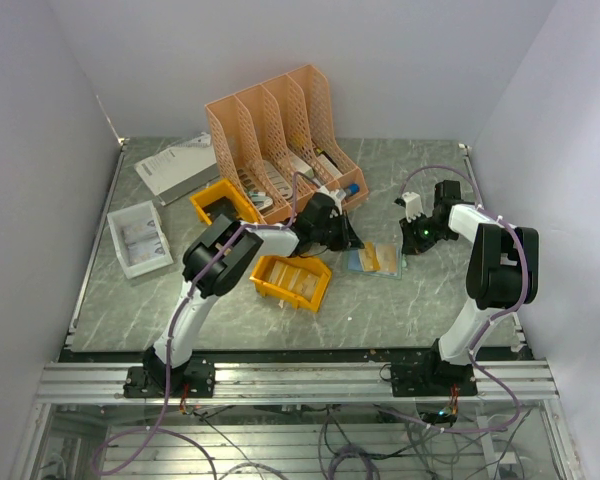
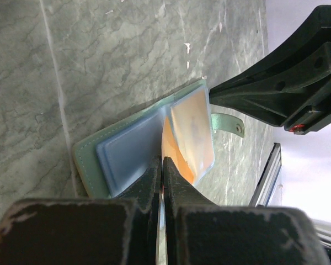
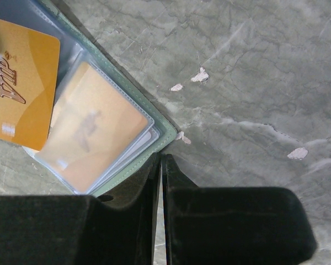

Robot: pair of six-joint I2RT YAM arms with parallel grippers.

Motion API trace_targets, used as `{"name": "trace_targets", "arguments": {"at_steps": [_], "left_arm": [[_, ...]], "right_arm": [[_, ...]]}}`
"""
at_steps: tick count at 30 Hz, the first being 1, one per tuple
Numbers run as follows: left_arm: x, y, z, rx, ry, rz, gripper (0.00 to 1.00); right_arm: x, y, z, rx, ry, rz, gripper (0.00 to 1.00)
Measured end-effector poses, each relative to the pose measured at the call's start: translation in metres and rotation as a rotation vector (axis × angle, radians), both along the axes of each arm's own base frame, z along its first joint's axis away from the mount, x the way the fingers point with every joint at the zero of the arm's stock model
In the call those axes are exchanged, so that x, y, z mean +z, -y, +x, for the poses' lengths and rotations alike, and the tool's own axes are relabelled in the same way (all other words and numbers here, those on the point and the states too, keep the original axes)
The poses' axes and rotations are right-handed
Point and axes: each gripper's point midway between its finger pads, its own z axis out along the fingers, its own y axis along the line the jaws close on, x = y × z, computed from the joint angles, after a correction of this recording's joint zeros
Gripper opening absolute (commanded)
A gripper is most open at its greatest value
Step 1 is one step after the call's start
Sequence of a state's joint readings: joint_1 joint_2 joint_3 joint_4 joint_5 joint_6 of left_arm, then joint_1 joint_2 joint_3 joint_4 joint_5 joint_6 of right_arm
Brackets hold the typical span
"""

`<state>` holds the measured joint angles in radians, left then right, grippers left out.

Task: Put the credit cards into the card holder
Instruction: Insert the credit card into the card holder.

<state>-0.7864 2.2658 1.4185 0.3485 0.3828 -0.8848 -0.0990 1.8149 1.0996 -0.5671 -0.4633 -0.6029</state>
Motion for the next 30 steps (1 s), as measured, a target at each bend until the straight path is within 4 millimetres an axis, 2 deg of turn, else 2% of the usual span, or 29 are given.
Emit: {"name": "trace_targets", "arguments": {"at_steps": [30], "left_arm": [[-0.002,0.013,-0.001,-0.067,-0.035,0.009,0.07]], "right_arm": [[0.000,0.000,0.000,0.001,-0.002,0.001,0.07]]}}
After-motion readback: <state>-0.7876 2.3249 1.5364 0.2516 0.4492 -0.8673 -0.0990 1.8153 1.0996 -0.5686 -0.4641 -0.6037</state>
